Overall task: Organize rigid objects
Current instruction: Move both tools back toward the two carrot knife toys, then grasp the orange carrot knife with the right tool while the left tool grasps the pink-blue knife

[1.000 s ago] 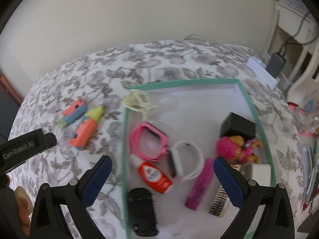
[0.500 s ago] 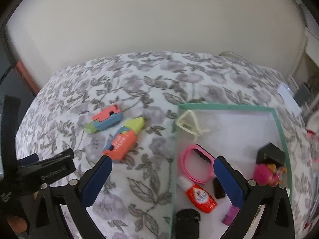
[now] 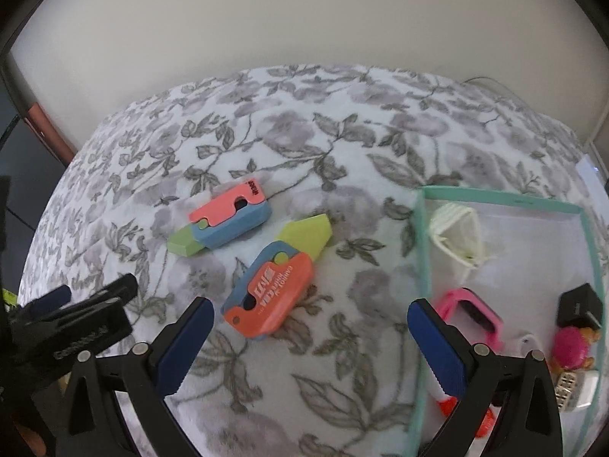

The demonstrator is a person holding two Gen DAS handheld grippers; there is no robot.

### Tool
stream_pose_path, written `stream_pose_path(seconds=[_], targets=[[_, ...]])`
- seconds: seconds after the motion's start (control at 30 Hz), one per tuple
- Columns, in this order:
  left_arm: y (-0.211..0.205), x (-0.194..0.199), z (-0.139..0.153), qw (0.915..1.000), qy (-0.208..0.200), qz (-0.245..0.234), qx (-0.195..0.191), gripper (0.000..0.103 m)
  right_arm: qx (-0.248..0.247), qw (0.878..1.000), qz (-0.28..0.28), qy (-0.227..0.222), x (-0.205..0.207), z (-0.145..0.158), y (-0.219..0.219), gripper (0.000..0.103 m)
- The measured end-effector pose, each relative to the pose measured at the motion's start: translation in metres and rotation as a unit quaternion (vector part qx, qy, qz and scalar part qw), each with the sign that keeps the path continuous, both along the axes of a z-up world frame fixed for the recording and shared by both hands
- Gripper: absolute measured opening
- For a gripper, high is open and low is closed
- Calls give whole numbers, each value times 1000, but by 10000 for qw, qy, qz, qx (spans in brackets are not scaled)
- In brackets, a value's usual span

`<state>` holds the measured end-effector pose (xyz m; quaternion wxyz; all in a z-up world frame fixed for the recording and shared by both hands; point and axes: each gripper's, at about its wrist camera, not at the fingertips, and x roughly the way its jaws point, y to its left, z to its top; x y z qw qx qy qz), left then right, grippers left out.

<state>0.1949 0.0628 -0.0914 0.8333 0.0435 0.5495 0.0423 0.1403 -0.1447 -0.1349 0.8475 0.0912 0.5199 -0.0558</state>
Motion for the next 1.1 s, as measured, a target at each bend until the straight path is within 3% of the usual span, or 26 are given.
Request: stream_pose_path(seconds=[0.33, 0.57, 0.83, 0.9, 1.0, 1.1], targets=[[11, 16, -11, 9997, -89, -39, -207, 99, -231, 9996, -8, 128, 23, -24, 16, 100], [3, 24, -10, 9990, -187, -175, -364, 99, -320, 9990, -218, 213, 24, -26, 4, 96], [-28, 25, 0, 9957, -442, -733, -350, 99, -148, 9987, -382, 289, 23, -22, -16, 72], [-38, 24, 1, 9940, -513, -929, -269, 99, -87, 9988, -374, 289, 22, -22, -19, 67], [-54, 25, 0, 9903, -604, -1250, -68, 99, -46, 9988, -396, 288, 22, -21, -23, 49], [-67, 27, -7, 9871, -583, -1486, 153, 99, 107, 9984, -483, 277, 21, -21, -31, 45]])
